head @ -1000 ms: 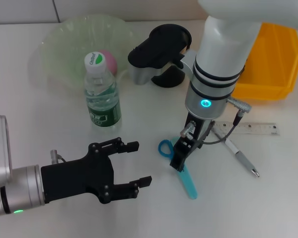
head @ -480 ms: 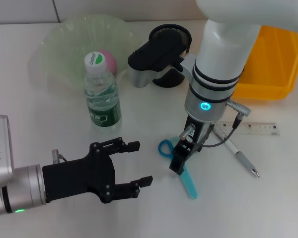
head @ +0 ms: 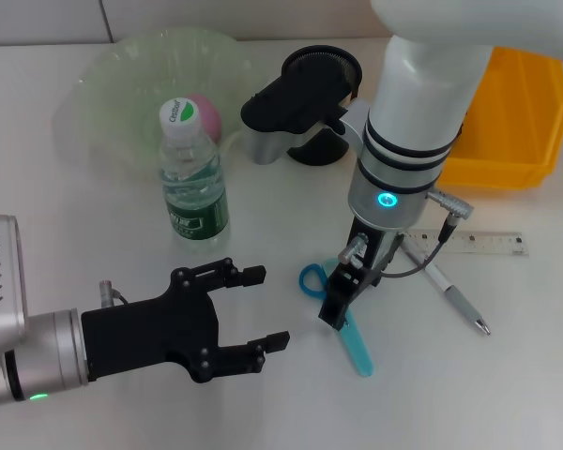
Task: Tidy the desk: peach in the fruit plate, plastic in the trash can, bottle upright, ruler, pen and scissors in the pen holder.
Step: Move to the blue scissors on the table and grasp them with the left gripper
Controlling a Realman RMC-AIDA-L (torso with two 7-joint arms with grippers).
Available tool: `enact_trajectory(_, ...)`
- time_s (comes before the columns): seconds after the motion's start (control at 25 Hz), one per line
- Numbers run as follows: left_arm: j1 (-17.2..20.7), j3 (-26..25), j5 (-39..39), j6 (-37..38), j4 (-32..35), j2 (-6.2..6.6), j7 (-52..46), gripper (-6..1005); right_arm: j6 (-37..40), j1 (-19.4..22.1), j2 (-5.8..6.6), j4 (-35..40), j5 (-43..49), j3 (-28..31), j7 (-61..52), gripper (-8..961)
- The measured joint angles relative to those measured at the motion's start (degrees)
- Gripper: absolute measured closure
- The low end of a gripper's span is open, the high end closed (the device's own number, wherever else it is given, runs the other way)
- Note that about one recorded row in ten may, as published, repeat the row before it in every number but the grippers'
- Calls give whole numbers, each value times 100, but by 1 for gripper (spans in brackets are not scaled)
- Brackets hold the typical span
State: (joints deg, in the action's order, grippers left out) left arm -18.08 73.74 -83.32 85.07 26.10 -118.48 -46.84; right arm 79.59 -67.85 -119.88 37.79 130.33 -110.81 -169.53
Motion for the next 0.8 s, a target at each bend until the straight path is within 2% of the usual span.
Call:
enact_trajectory(0.24, -12, 10, 0, 0, 0, 0, 0, 212, 18, -26, 0, -2, 0, -1, -1, 166)
enact_trajectory(0.48, -12, 10, 0, -2, 0, 0, 0, 211, 31, -27, 0, -61, 0, 28, -1, 213)
enact_trajectory(0.64, -12, 13, 0, -13, 0, 0, 0, 211, 37, -32, 0, -71, 0, 11, -1, 401)
enact_trajectory(0.8, -14, 17, 0, -15, -3, -6, 0, 211, 52, -43, 0, -61, -6, 56, -1, 402)
